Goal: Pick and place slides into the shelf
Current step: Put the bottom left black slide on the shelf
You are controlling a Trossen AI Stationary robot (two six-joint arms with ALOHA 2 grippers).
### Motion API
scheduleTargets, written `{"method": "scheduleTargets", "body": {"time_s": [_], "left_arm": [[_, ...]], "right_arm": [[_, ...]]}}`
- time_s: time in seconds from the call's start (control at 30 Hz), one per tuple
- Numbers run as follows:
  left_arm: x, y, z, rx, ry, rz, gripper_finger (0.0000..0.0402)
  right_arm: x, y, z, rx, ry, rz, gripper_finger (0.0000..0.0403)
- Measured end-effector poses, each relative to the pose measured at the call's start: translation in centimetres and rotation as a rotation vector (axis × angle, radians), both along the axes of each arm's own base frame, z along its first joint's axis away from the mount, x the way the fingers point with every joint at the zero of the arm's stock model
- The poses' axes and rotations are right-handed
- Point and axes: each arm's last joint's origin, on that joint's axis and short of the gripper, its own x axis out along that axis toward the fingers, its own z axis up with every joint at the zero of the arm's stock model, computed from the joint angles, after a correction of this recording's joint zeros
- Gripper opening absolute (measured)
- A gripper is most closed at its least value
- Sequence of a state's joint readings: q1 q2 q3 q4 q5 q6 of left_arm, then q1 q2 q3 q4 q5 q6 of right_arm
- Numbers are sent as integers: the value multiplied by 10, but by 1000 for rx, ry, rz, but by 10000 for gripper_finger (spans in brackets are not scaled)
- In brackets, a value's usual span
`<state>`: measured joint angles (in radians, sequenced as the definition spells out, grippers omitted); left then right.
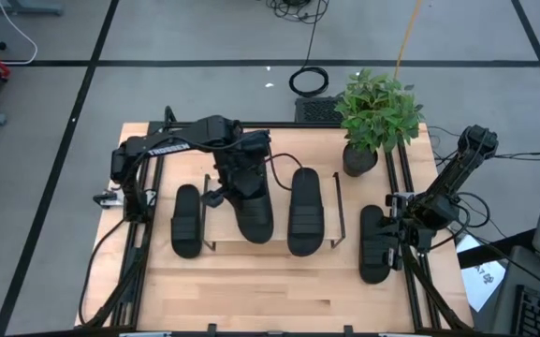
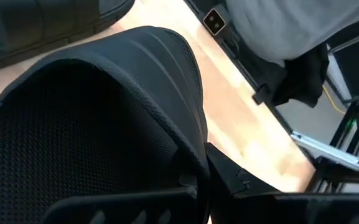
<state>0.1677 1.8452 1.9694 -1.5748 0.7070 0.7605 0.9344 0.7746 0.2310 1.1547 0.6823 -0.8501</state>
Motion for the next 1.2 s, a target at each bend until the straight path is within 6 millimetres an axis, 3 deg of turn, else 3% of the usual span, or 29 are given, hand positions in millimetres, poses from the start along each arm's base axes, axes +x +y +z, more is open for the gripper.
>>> {"method": "scheduleTargets", "body": {"time_s": [0.17, 0.53, 1.2], "left_arm": [[2, -1, -2, -65, 3, 0, 0], [26, 1, -37, -98, 105, -3, 0], [33, 5, -39, -17, 55, 15, 20]], "right_arm": [[0, 0, 0, 0, 0, 1, 0], [0, 0, 0, 0, -1, 2, 0], [0, 0, 0, 38, 6, 19, 0]]}}
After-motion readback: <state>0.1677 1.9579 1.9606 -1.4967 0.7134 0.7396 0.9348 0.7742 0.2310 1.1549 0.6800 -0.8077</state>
